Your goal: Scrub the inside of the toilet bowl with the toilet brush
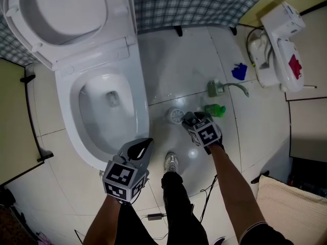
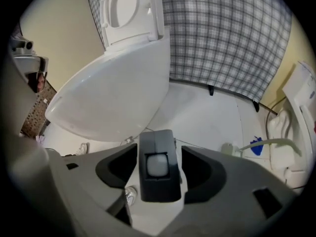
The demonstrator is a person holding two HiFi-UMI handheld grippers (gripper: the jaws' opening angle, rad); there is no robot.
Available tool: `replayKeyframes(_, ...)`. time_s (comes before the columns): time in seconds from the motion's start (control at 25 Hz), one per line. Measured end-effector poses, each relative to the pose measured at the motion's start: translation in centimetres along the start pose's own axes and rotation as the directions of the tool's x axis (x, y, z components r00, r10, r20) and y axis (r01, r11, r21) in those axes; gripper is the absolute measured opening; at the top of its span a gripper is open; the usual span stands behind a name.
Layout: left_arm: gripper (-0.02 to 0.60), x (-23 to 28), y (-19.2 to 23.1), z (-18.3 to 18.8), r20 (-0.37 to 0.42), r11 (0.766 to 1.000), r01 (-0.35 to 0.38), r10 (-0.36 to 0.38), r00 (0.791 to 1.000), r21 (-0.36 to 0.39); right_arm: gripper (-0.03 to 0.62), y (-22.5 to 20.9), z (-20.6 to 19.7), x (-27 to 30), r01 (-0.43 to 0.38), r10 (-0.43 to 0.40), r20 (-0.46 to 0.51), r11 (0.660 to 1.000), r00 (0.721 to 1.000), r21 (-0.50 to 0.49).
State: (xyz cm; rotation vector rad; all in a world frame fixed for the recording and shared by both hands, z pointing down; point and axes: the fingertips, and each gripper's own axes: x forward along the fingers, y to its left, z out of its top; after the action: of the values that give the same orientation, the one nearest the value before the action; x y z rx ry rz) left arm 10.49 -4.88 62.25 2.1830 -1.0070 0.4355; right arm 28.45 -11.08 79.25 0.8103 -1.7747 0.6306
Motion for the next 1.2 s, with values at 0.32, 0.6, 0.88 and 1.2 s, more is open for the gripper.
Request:
replayKeyframes(0.32,0.008,0.0,0.2,-0.6,-0.006,1.000,0.004,-0.004,1.000,-0.009,0.247,-0.2,-0.8,3.1,-0.016,0.016,-0.009,0.999,1.000,0.027)
replayKeyframes(0.6,0.008,-0.2,0.4,-0.8,-0.005,1.000,0.001,-0.001,1.000,-0.024,0.240,-0.4,-0.4,2.4,-0.001,0.001,0.010,1.000,1.000,0.010)
replayKeyframes(0.88,0.008,-2.0,-0.2,0.5,-0.007,1.000,0.000,0.000,1.000,-0.017,0.241,-0.3,0.8,-4.3,-0.006,0.002,0.067,0.998,0.998,0.063)
replayKeyframes(1.2,0.008,-5.8,-0.7,6.2,0.058,0.999,-0.025,0.024,0.998,0.022,0.241,-0.6,5.4,-14.8,0.038,-0.066,0.226,0.991,0.972,0.125)
